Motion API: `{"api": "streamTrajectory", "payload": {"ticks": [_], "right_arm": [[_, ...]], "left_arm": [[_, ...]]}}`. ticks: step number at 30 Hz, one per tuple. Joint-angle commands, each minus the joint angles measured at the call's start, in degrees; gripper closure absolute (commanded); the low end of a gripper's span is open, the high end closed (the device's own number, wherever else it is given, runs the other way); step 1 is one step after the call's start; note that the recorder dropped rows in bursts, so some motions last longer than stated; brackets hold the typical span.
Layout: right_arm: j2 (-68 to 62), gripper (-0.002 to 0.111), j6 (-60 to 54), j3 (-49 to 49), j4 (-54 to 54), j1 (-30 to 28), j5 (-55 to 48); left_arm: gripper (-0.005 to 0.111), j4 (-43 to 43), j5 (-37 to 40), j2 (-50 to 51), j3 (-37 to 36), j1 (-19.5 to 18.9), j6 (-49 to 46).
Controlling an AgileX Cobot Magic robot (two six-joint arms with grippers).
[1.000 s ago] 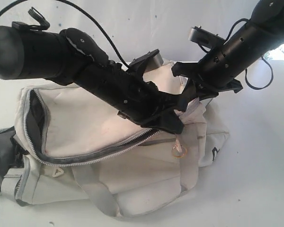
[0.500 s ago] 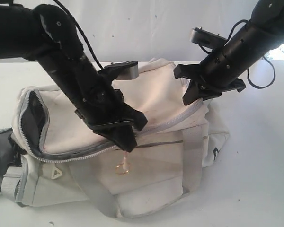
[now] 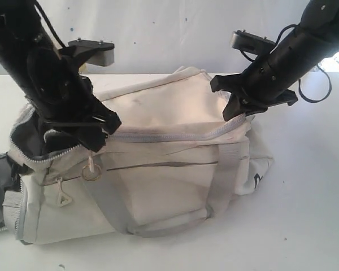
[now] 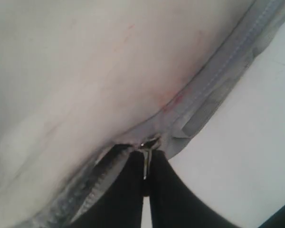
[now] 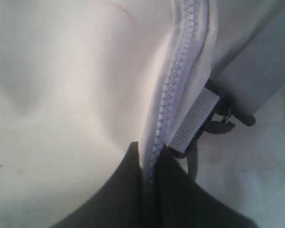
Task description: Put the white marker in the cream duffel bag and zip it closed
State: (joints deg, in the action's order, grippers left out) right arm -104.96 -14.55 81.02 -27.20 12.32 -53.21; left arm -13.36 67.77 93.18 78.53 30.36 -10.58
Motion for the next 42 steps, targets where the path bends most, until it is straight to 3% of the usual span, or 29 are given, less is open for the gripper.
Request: {"api": "streamTrajectory", "payload": {"ticks": [1, 8, 15, 28, 42], "right_arm": [[0.35, 0.108, 0.36, 0.55, 3.46, -2.13, 2.04], [0.35, 0.108, 0.34, 0.55, 3.75, -2.64, 2.04], [0.35, 0.108, 0.34, 0.55, 3.73, -2.64, 2.17], [0.35, 0.108, 0.24, 0.55, 3.87, -2.64, 1.78], [0.35, 0.106, -4.85, 0.55, 3.87, -2.64, 1.92]], "left_arm": [[0.107, 2.84, 2.19, -2.84, -2.64, -1.14, 0.32], [0.107, 5.68, 2.19, -5.07, -9.87, -1.14, 0.51], [0.107, 10.48, 2.19, -9.4, -10.94, -1.91, 3.22], [0.107, 10.47, 2.19, -13.91, -10.94, -11.67, 3.15], [0.107, 4.5, 2.19, -13.91, -10.94, -11.78, 2.16]]}}
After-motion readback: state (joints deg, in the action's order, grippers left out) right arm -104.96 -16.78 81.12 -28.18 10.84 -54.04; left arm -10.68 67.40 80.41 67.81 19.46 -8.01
